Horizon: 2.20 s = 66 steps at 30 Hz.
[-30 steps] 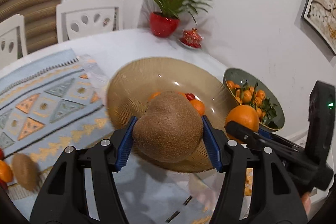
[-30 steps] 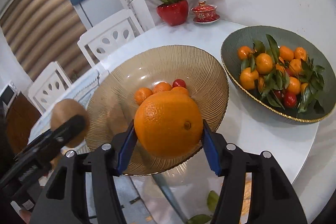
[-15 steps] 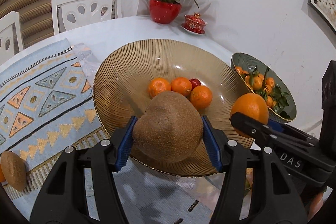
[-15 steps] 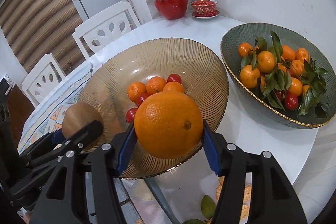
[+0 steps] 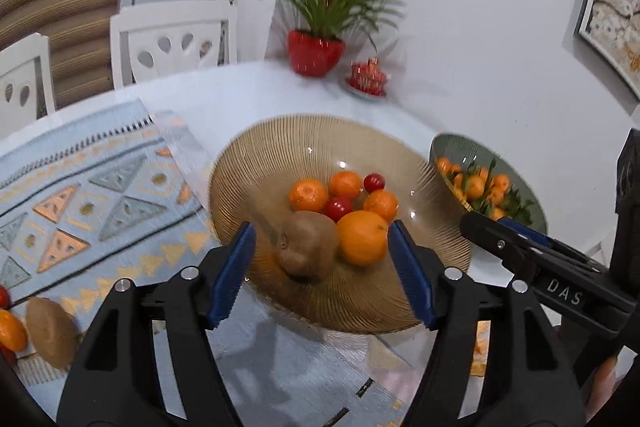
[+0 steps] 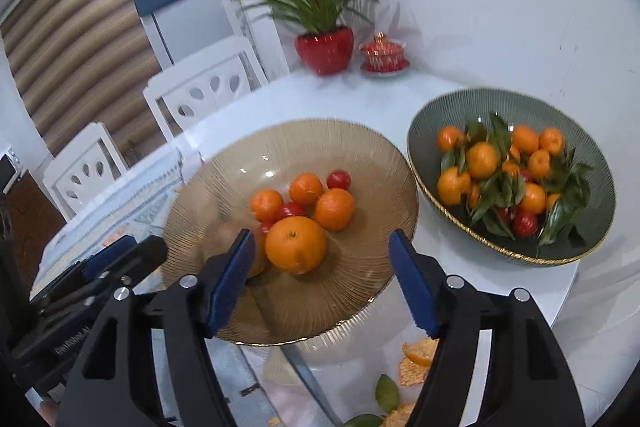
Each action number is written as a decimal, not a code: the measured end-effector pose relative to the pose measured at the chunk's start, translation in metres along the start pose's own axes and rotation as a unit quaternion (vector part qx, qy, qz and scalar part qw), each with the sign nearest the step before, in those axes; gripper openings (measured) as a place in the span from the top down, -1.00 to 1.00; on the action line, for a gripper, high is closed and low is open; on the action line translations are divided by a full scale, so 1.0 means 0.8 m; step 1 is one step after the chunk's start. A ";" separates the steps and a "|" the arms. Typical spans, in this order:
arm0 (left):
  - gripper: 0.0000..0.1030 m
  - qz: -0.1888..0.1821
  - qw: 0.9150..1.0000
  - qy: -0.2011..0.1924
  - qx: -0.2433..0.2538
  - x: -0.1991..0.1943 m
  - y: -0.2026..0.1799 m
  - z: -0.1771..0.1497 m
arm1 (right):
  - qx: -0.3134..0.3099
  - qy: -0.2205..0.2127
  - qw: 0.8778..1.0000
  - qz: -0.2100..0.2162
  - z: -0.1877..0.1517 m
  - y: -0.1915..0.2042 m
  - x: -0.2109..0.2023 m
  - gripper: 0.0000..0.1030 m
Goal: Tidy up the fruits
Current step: 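Move both open tools back to the fruit on the tablecloth, then close the left tool on a large orange while the right tool grasps a smaller orange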
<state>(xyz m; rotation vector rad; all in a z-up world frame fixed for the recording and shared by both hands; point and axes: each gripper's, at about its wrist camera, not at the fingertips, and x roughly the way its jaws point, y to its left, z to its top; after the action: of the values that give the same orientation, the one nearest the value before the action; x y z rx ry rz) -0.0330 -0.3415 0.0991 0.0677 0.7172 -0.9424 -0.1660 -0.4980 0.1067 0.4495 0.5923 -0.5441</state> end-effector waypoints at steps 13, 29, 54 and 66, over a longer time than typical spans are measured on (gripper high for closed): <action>-0.42 0.014 0.995 -0.093 -0.016 -0.135 0.031 0.012 | -0.029 -0.039 0.997 0.058 0.005 0.063 -0.059 -0.35; -0.58 0.148 0.970 -0.178 -0.079 -0.327 0.176 -0.033 | -0.133 -0.006 0.979 0.154 -0.044 0.232 -0.054 -0.34; -0.59 0.129 0.956 -0.003 -0.262 -0.165 0.422 -0.121 | -0.335 0.133 0.913 0.189 -0.191 0.465 0.085 -0.06; -0.53 0.115 0.959 0.002 -0.260 -0.150 0.420 -0.119 | -0.335 0.151 0.910 0.190 -0.201 0.479 0.122 0.02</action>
<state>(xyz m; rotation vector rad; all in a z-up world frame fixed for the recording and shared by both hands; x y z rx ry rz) 0.1260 -0.0196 0.0134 -0.3058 0.9202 -0.5097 0.0660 -0.1508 0.0173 -0.0177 0.9176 0.1241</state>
